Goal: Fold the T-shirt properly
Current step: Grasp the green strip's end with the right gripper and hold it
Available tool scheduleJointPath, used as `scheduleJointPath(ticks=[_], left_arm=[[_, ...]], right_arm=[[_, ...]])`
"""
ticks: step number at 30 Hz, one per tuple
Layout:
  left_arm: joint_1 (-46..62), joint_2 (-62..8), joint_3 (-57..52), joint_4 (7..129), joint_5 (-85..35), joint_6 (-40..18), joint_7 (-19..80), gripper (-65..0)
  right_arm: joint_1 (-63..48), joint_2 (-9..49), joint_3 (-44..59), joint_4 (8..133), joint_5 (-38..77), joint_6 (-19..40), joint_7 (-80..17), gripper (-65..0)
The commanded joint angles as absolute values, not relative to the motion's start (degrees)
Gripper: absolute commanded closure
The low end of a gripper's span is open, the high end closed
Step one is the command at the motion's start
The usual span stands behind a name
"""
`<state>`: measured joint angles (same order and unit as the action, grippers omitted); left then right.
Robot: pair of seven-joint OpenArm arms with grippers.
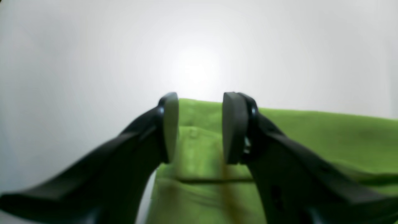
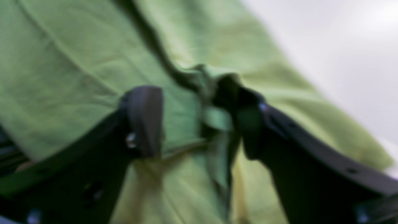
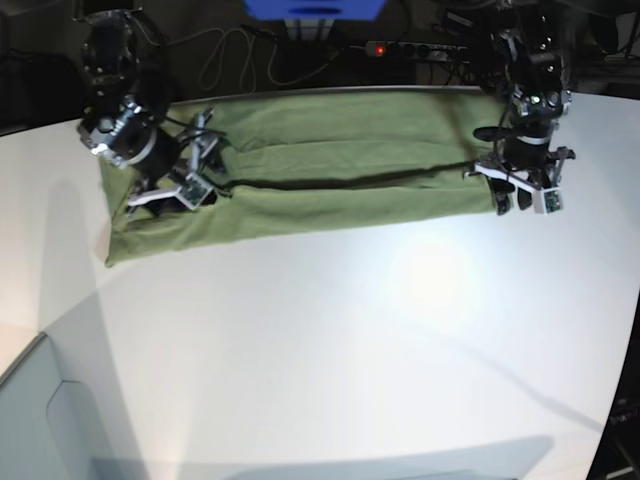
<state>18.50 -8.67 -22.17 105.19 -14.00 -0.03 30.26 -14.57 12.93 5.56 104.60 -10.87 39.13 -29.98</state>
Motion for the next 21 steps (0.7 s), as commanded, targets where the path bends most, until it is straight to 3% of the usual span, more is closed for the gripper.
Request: scheduleJointPath(ticks=[1,4,9,21], left_arm=[[19.3,-9.3,-22.4,107.0,-14.0,0.3,29.2,-23.0],[20.7,-9.2,-23.8,107.6,-14.2,0.2,29.1,-24.3],[21.0,-7.6,-27.4,106.0,-14.3,0.0,29.0,-31.6],[21.3,-5.7,-27.2,101.9,-18.8,0.0,29.1,-33.6]], right_arm=[[-14.3,13.1,7.3,107.0,-10.0,40.0,-28.8,-41.1],[-13.8,11.5,13.7,109.0,-10.0,40.0,-28.9,-40.7],[-11.9,9.4,21.5,107.4,-10.2,40.0,-29.0,-35.4],[-10.9,5.3,22.3,92.7,-10.1,40.0,-28.4,-10.8]])
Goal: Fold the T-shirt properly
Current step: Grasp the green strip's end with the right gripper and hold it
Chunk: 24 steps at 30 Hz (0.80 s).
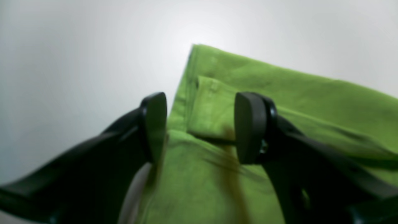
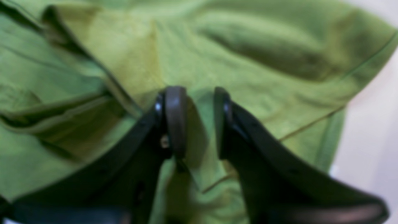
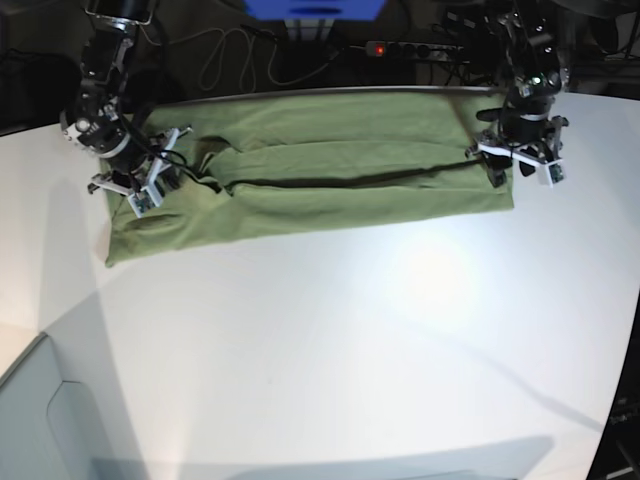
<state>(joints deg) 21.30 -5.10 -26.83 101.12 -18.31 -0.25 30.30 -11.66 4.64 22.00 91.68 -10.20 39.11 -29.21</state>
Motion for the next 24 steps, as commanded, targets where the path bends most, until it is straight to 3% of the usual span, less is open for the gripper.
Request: scheduleJointPath(ticks=[1,6,24], left_arm=[[21.3,-5.7,-27.2,101.5,-19.5,0.0,29.2,-33.6],[21.4,-5.7,-27.4,98.2,-20.4,0.0,29.2,-33.6],[23.1,-5.7,-27.2,94.9,-20.4,0.0,29.1,-33.1]], right_arm=[[-10.5,5.3,22.3,91.2,-10.0,40.0,-28.4,-8.9],[-9.5,5.6,22.3,87.3,-10.0,40.0,-28.4,-2.4],[-8.6,5.4,22.3,87.2,-10.2,40.0,-28.4,-2.3]])
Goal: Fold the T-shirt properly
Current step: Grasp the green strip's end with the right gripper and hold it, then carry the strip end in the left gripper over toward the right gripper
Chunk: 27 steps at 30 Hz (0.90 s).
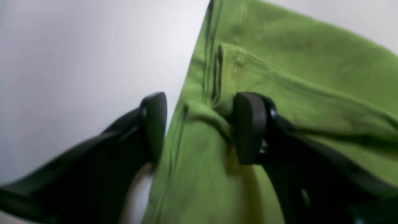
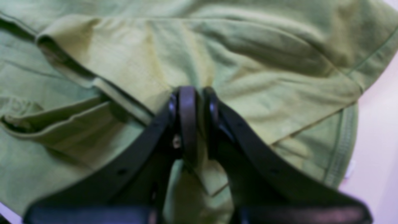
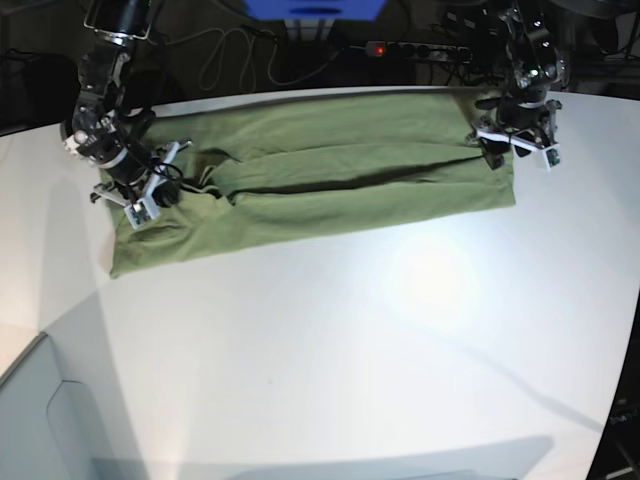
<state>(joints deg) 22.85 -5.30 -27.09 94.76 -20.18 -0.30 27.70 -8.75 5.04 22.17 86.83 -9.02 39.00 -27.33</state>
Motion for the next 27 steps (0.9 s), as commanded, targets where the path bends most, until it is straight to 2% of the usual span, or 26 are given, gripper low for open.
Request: scheduleJointPath(ticks=[1,3,8,16,19,20,27], left_arm=[[23.0,-5.7,-27.1,94.2,-20.4,0.0,29.1,-33.0],[22.9,-5.7,-27.1,93.0,-20.4,0.0,28.8,-30.3],[22.9,-5.7,-24.6,92.3,-20.4,-0.1,28.7,-17.0],[23.3,-5.7,-22.5,92.5,-20.4,-0.1,28.7,-14.1],[23.4,-5.7,-22.8,93.1,-20.4,-0.1,28.7,-5.7],[23.4,-5.7,-23.0,93.2,-20.4,-0.1,28.6,0.0],[23.6,-5.6,-23.1,97.4,-20.4,0.0,28.6,0.0]], right_arm=[[-8.5,5.4,22.3,87.2,-10.2,40.0,-28.4,-2.3],[-8.4,5.4,22.3,87.2,-10.2,40.0,-28.4,-2.3],[-8.4,5.4,22.3,87.2,-10.2,40.0,-28.4,-2.3],[-8.4,5.4,22.3,87.2,-10.2,40.0,-28.4,-2.3],[-8.4,5.4,22.3,87.2,-10.2,40.0,-28.4,-2.4],[-8.4,5.4,22.3,87.2,-10.2,40.0,-28.4,-2.4],[-8.4,5.4,22.3,87.2,-10.2,40.0,-28.4,-2.4]])
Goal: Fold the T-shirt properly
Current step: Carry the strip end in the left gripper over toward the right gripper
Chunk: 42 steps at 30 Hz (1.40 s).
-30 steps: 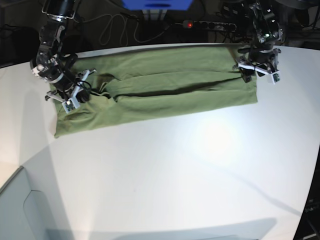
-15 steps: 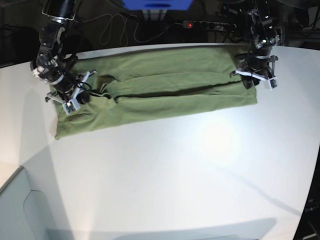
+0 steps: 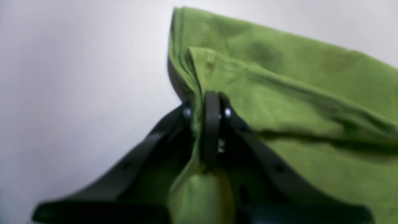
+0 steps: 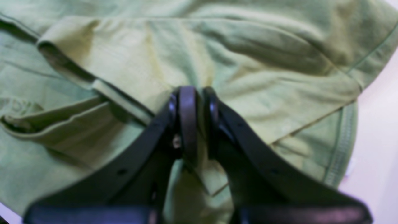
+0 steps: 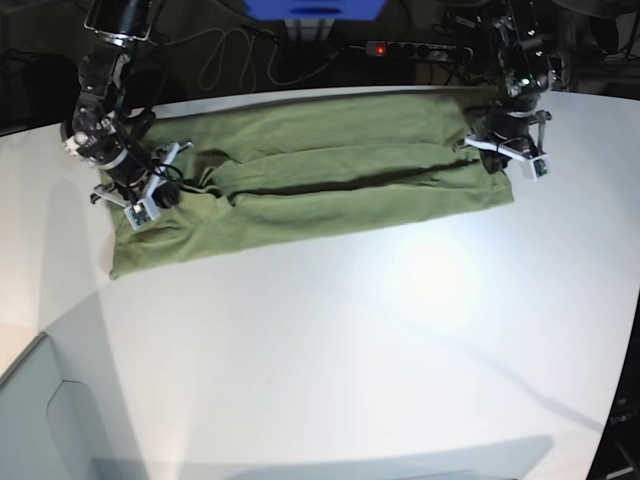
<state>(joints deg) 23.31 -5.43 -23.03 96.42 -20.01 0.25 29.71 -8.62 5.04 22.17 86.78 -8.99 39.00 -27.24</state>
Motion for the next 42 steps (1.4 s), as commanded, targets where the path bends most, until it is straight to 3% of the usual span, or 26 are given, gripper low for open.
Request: scheduleJointPath(ticks=[1,11,21,28,37,42], left_arm=[[24.0,-5.6,-23.1,99.2,-20.4,0.0,28.6,0.0],[24.6,-1.7,-20.5,111.6,-19.2,0.5,28.8,0.0],[22.0,6.7,-3.7,111.1,-2.8,0.6,28.6,0.0],[17.5,9.0,7.6,105.3,5.0,0.6,28.6,0.0],[12.3,9.0,16.3,96.5,5.1,0.7,28.5,0.0],[10.9,9.0,21.6,92.6,5.0,7.1,23.3,0.0]], right_arm=[[-8.4,5.4,22.3,87.2,-10.2,40.0,-28.4,-2.4],[-8.3,5.4,22.3,87.4,-10.2,40.0,-28.4,-2.4],[-8.3,5.4,22.3,87.5,-10.2,40.0,-28.4,-2.4],[-8.3,5.4,22.3,87.5,-10.2,40.0,-28.5,-2.4],[-8.3,5.4,22.3,87.3,-10.2,40.0,-28.5,-2.4],[-8.3,5.6,22.3,87.3,-10.2,40.0,-28.5,-2.4]])
